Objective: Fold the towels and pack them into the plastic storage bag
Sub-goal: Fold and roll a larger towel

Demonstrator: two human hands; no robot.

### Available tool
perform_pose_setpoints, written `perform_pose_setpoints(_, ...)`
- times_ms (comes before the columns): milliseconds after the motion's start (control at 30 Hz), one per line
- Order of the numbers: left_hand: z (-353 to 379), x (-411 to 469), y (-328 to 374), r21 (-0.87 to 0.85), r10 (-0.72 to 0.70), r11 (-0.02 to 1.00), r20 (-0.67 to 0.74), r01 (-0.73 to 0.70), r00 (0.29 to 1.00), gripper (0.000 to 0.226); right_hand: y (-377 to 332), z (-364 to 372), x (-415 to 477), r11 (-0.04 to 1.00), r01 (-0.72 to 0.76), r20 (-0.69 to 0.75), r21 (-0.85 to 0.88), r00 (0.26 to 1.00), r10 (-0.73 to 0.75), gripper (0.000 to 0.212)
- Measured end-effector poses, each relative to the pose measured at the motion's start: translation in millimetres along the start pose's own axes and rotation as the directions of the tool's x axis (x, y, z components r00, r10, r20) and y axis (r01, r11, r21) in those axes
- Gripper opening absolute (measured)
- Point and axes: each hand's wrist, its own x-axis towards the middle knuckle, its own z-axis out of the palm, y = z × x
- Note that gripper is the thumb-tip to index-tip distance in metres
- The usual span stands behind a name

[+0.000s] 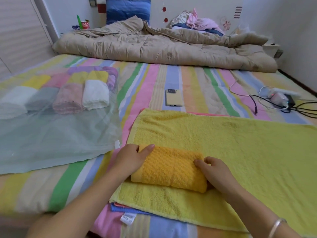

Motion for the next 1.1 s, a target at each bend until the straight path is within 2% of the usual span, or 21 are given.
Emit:
perform_pose_setpoints(67, -2, -6, 5, 0.253, 0.053, 0.967, -0.112, -0.023, 0.992, 0.059, 0, -1, -3, 0.986, 0.043, -0.077, -0.158, 0.995, -0.056, 0.03)
perform_pose_setpoints(133, -3, -12, 13, 0.546, 0.299, 0.829, -0.253, -0.119, 0.92, 0.052, 0, -3, -4, 0.945, 0.06, -0.124, -0.321, 0.987, -0.104, 0.037)
perform_pose_setpoints(200, -7, -11, 28, 0.603, 0.596, 0.716, -0.268, -0.351, 0.757, 0.056, -6, -3, -2, 0.96, 0.026, -0.104, -0.277, 0.993, -0.057, 0.051)
perform_pose_setpoints(233, -9, -7, 35, 0.549, 0.673, 0.674, -0.18, -0.494, 0.717, 0.06, -10, -3, -1, 0.984, -0.002, -0.077, -0.176, 0.997, -0.011, 0.056)
perform_pose_setpoints(267, -10, 0, 42, 0.446, 0.687, 0.656, -0.018, -0.609, 0.726, 0.064, -13, -1, 1, 0.998, -0.027, -0.05, -0.06, 0.998, 0.024, 0.059)
perform_pose_setpoints(300, -11, 9, 51, 0.328, 0.626, 0.681, 0.202, -0.654, 0.753, 0.068, -17, 1, 1, 0.998, -0.04, -0.037, 0.046, 0.998, 0.042, 0.061)
perform_pose_setpoints(333, -11, 18, 61, 0.249, 0.526, 0.722, 0.408, -0.646, 0.746, 0.072, -19, 3, 1, 0.991, -0.041, -0.037, 0.13, 0.998, 0.046, 0.061)
perform_pose_setpoints(367, -11, 25, 69, 0.214, 0.449, 0.75, 0.529, -0.625, 0.72, 0.075, -20, 4, 1, 0.98, -0.033, -0.039, 0.198, 0.998, 0.041, 0.059)
perform_pose_setpoints(467, -18, 47, 78, 0.169, 0.361, 0.796, 0.639, -0.582, 0.68, 0.075, -21, 3, 0, 0.941, 0.033, -0.032, 0.337, 0.999, -0.024, 0.055)
perform_pose_setpoints(533, -25, 55, 75, 0.111, 0.361, 0.802, 0.693, -0.587, 0.624, 0.06, -26, -1, 0, 0.924, 0.105, -0.043, 0.369, 0.994, -0.096, 0.054)
perform_pose_setpoints(600, -37, 56, 67, 0.01, 0.403, 0.825, 0.691, -0.565, 0.6, 0.045, -36, -5, 0, 0.907, 0.171, -0.038, 0.384, 0.985, -0.169, 0.05)
perform_pose_setpoints(700, -62, 42, 47, -0.157, 0.538, 0.82, 0.539, -0.551, 0.648, 0.04, -58, -8, 0, 0.864, 0.199, 0.031, 0.463, 0.97, -0.241, 0.045)
perform_pose_setpoints(833, -101, 4, 9, -0.334, 0.595, 0.803, 0.398, -0.494, 0.698, 0.037, -98, 7, -3, 0.822, 0.192, 0.197, 0.536, 0.919, -0.343, 0.051)
perform_pose_setpoints(967, -133, -28, -49, -0.363, 0.51, 0.845, 0.324, -0.393, 0.797, 0.056, -141, 57, -13, 0.859, 0.225, 0.304, 0.46, 0.869, -0.391, 0.051)
perform_pose_setpoints(1033, -149, -42, -84, -0.426, 0.438, 0.855, 0.284, -0.297, 0.853, 0.052, -158, 90, -19, 0.865, 0.249, 0.337, 0.435, 0.846, -0.413, 0.046)
perform_pose_setpoints(1100, -164, -58, -118, -0.531, 0.333, 0.835, 0.279, -0.144, 0.901, 0.04, -173, 125, -23, 0.863, 0.314, 0.32, 0.396, 0.834, -0.45, 0.028)
